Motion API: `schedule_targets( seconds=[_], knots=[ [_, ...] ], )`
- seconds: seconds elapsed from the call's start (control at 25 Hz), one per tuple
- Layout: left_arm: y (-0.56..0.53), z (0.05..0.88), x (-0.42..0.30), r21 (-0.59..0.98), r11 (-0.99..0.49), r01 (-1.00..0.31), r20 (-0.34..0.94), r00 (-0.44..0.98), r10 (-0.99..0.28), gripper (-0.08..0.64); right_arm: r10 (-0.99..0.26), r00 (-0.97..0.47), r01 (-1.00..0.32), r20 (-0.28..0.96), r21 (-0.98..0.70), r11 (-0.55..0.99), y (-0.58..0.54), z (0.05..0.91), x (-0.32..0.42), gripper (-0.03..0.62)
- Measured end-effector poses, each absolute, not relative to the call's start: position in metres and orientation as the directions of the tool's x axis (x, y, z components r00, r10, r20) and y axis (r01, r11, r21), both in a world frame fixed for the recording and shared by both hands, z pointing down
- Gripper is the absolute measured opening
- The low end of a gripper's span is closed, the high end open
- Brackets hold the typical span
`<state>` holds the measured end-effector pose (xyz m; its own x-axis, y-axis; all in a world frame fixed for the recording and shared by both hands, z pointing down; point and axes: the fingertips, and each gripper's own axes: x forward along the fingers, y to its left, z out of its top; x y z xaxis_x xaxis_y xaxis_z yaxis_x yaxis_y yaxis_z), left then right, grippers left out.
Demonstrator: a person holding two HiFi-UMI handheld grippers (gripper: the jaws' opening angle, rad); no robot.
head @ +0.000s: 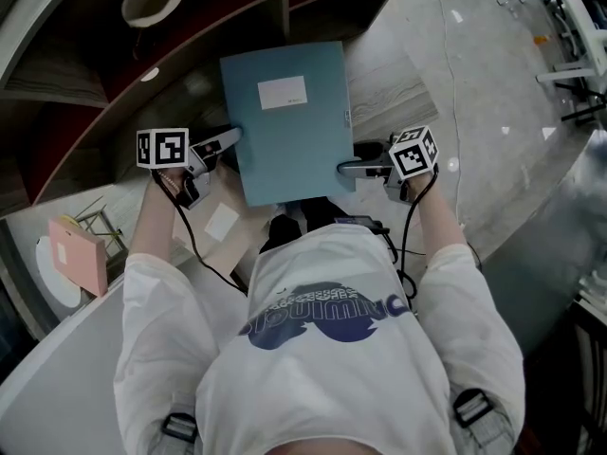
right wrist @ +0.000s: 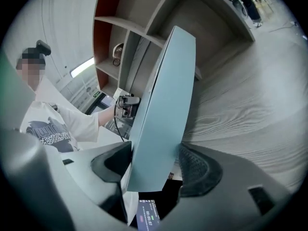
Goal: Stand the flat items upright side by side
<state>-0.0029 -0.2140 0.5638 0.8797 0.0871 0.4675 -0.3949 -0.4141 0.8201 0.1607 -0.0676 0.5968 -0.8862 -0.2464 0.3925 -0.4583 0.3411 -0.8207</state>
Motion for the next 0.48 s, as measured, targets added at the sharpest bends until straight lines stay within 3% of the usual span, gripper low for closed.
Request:
schedule_targets(
  seconds=[0.24,0.48],
  knots=[
    [-0.218,0.55,0.0,0.787,-0.469,-0.4,0.468,0.883,0.033,0.155,-0.254,-0.872,-0.49,0.419,-0.755,0.435,-0.079,0.591,0.167,0.308],
    [-0.216,0.561,0.0,0.719,-0.525,-0.455,0.514,0.857,-0.039,0.147,-0.24,-0.811,-0.56,0.534,-0.589,0.582,-0.094,0.597,0.177,0.296]
  ],
)
